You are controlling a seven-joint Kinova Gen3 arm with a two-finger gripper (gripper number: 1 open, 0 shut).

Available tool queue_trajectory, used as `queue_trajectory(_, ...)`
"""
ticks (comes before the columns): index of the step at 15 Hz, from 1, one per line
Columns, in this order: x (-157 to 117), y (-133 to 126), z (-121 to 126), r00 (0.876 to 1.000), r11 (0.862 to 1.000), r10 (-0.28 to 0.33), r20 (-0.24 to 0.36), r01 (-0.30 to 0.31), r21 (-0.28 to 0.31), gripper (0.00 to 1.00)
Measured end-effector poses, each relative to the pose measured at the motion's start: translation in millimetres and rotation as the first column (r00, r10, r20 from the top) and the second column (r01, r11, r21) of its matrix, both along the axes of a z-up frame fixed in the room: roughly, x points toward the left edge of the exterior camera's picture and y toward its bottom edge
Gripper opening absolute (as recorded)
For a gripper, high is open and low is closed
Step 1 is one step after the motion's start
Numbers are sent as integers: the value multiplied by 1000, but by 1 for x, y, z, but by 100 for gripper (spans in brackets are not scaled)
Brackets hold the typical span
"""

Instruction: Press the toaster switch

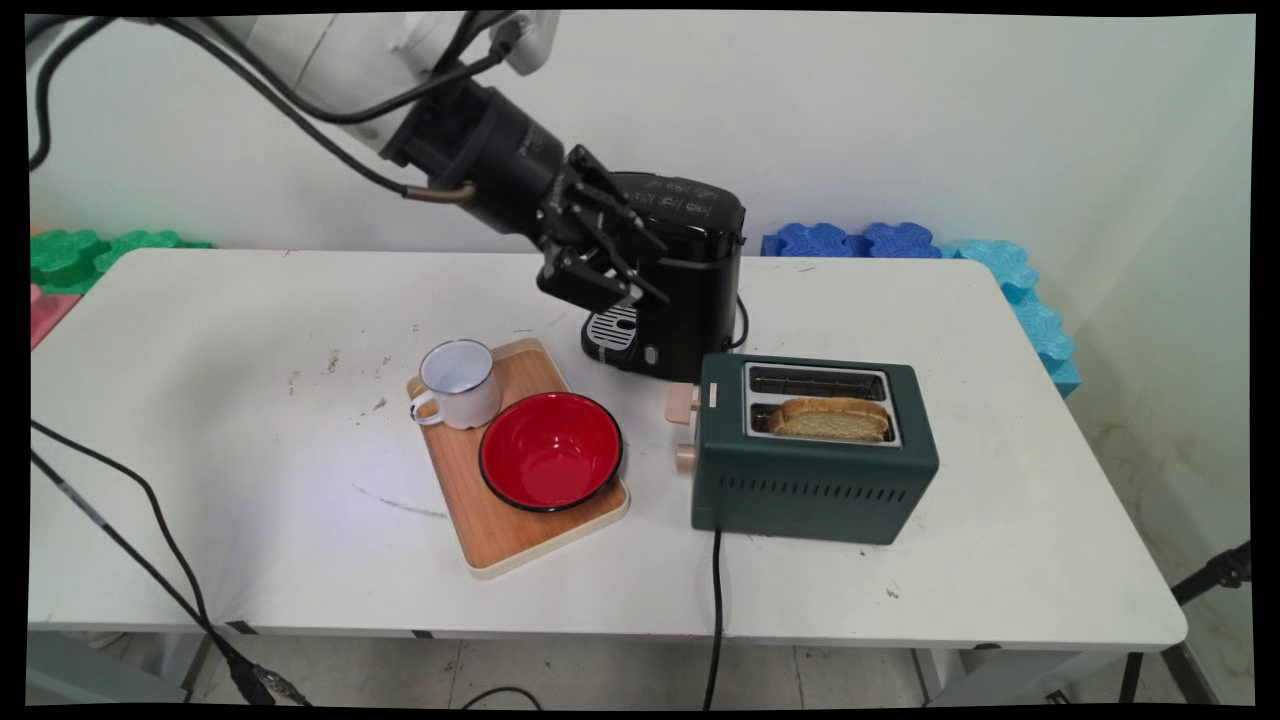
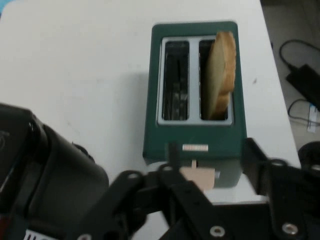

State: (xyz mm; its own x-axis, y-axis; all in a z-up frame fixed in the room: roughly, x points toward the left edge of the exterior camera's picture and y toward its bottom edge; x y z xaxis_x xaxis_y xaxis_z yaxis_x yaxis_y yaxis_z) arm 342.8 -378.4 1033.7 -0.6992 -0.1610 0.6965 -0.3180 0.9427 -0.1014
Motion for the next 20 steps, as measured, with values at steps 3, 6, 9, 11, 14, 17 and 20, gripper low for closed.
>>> queue_trajectory(3, 7, 1, -7, 1000, 1000, 2, 20, -2, -1, 0)
queue_trajectory(6, 8, -1, -19, 999, 1000, 7, 44, -8, 3, 0)
queue_trajectory(9, 6, -2, -32, 997, 1000, 12, 71, -13, 11, 0)
queue_trajectory(11, 4, -3, -40, 996, 1000, 13, 89, -15, 17, 0)
queue_trajectory(14, -1, -5, -53, 994, 1000, 8, 113, -11, 24, 0)
queue_trajectory(17, -8, -7, -64, 991, 1000, 0, 131, -4, 31, 0)
queue_trajectory(20, -15, -9, -74, 989, 999, -7, 145, 2, 33, 0)
